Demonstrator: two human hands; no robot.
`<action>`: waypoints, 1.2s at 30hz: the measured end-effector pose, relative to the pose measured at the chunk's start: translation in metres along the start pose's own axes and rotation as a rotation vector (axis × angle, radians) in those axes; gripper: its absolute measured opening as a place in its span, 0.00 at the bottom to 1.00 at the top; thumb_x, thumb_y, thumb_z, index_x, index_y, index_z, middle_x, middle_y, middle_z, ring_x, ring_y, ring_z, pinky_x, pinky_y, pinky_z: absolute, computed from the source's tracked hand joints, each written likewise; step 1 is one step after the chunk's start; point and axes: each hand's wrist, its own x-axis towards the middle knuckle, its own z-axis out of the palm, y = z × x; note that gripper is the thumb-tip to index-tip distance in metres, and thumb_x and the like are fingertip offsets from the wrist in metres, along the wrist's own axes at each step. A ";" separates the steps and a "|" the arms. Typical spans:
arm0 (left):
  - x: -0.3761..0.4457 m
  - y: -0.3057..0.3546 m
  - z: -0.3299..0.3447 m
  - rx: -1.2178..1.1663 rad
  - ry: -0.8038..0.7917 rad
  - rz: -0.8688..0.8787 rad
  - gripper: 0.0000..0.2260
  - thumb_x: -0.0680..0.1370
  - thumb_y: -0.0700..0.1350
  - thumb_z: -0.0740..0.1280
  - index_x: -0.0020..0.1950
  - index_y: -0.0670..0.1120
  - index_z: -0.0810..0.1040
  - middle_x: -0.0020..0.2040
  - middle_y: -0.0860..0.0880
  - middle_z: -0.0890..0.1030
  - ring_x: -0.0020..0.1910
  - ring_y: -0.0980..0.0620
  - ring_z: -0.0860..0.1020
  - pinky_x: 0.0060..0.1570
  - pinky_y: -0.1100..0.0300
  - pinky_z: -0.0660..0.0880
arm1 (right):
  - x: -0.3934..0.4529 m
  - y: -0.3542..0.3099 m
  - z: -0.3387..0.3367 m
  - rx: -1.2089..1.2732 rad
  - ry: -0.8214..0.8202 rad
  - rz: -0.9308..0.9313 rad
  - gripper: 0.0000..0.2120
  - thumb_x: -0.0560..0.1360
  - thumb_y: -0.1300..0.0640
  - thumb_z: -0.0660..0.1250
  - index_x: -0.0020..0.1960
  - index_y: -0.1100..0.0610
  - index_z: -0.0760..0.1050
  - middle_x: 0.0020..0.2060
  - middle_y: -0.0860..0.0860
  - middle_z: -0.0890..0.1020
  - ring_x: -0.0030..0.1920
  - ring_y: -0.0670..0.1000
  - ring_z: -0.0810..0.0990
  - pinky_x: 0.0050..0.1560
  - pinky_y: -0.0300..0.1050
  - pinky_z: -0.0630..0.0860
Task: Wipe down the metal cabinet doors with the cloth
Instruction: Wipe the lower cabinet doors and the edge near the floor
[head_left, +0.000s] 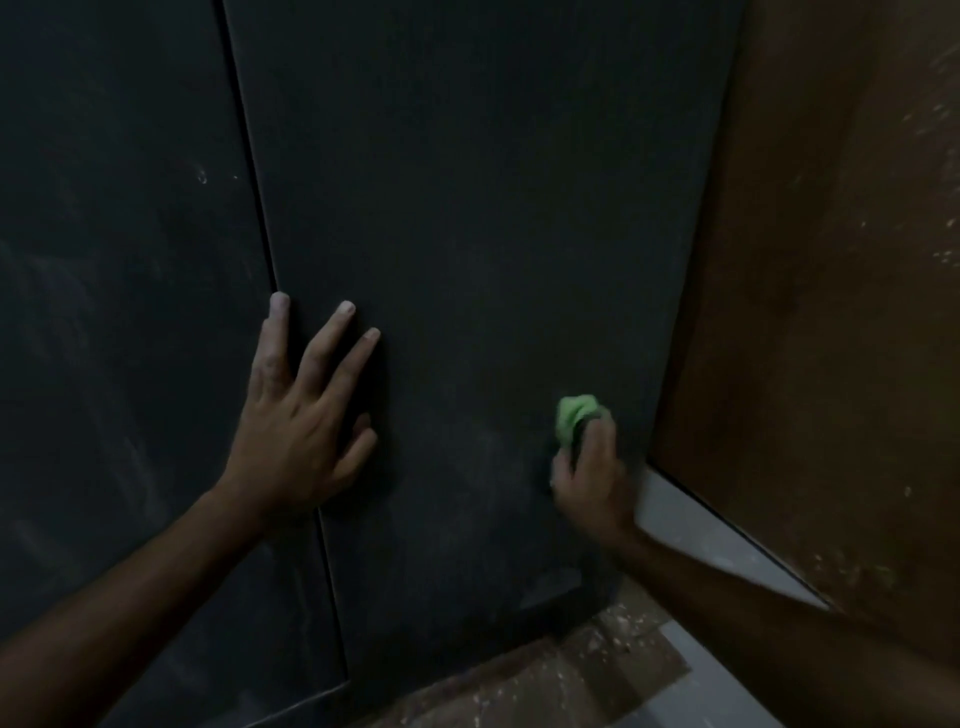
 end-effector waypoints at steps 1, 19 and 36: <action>0.000 0.001 0.000 -0.003 0.003 -0.004 0.38 0.75 0.57 0.63 0.83 0.44 0.64 0.86 0.42 0.55 0.83 0.29 0.42 0.81 0.34 0.49 | -0.015 0.013 0.002 -0.084 -0.108 -0.091 0.23 0.80 0.58 0.67 0.72 0.63 0.66 0.71 0.62 0.70 0.58 0.63 0.80 0.50 0.48 0.76; -0.003 -0.007 0.002 0.047 -0.043 0.023 0.38 0.76 0.59 0.63 0.84 0.45 0.62 0.86 0.41 0.54 0.83 0.29 0.41 0.78 0.29 0.54 | 0.028 -0.020 -0.021 -0.165 0.135 -0.253 0.21 0.67 0.67 0.70 0.58 0.57 0.74 0.55 0.60 0.73 0.52 0.64 0.74 0.50 0.59 0.76; -0.021 -0.026 -0.014 0.082 -0.036 0.159 0.34 0.77 0.53 0.63 0.82 0.42 0.65 0.83 0.38 0.60 0.84 0.35 0.52 0.81 0.33 0.49 | -0.008 -0.078 0.021 -0.140 0.120 -0.907 0.20 0.68 0.61 0.65 0.59 0.50 0.77 0.59 0.55 0.75 0.52 0.60 0.74 0.54 0.54 0.70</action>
